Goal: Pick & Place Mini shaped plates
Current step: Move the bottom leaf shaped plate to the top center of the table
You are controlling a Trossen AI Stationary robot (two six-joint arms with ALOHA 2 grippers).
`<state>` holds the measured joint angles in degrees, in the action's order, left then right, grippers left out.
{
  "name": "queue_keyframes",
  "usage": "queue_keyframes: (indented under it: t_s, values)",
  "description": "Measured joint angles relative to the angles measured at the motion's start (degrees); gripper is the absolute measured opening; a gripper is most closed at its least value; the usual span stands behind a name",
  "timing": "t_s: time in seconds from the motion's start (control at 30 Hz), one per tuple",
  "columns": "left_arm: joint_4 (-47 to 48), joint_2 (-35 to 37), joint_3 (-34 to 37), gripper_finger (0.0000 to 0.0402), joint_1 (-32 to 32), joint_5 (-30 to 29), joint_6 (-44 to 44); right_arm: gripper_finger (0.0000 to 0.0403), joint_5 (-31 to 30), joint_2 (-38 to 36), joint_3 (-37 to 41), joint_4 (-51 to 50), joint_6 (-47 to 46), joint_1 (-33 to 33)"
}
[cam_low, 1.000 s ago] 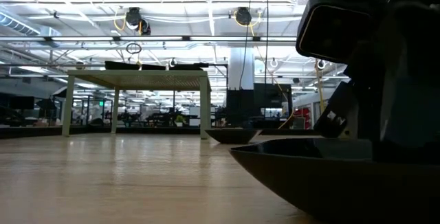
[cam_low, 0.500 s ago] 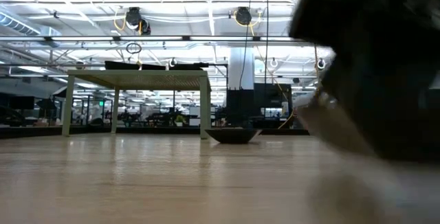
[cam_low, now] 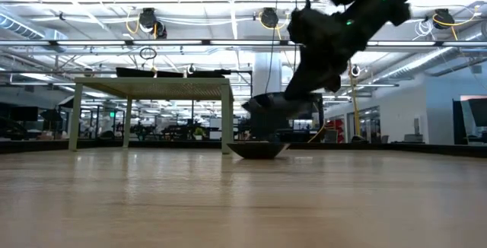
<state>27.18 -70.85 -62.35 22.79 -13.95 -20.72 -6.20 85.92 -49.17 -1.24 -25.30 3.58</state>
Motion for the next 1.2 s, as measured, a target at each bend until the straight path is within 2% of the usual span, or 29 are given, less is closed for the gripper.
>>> queue_keyframes:
  t_s: [0.1, 0.23, 0.33, 0.43, 0.53, 0.7, 0.83, 0.93, 1.2]
  values:
    - [-0.2, 0.0, 0.0, 0.0172, -1.08, -1.3, -0.01, 0.0, 0.08, -2.61, -0.04, -0.25, 0.35, -8.0]
    - [-0.49, 0.0, 0.0, 0.0173, -2.53, -3.23, -0.04, 0.0, 0.22, -3.59, -0.06, -0.8, -3.89, -18.27]
    - [-0.62, 0.0, 0.0, 0.0173, -3.89, -3.34, -0.72, 0.0, 0.74, -2.35, -0.06, -2.55, -5.55, -24.5]
    - [-1.16, 0.0, 0.0, 0.0172, -5.3, -4.35, -1.09, 0.0, 4.8, 0.11, -0.06, -5.65, -5.44, -28.51]
    - [-2.26, 0.0, 0.0, 0.0172, -6.61, -4.6, -1.26, 0.0, 7.88, 2.07, -0.06, -6.82, -4.44, -30.2]
    - [-3.85, 0.0, 0.0, 0.0173, -8.65, -4.63, -2.38, 0.0, 4.74, 2.07, -0.09, -6.88, -2.06, -30.8]
    - [-3.89, 0.0, 0.0, 0.0173, -9.95, -4.65, -2.79, 0.0, 6.23, 2.09, -0.09, -8.89, -2.44, -31.08]
    - [-3.88, 0.0, 0.0, 0.0172, -10.73, -4.66, -2.77, 0.0, 6.37, 2.09, -0.04, -11.46, -2.4, -30.13]
    - [-3.88, 0.0, 0.0, 0.0173, -13.17, -4.64, -1.66, 0.0002, 7.72, 2.09, 3.01, -10.31, -4.38, -27.87]
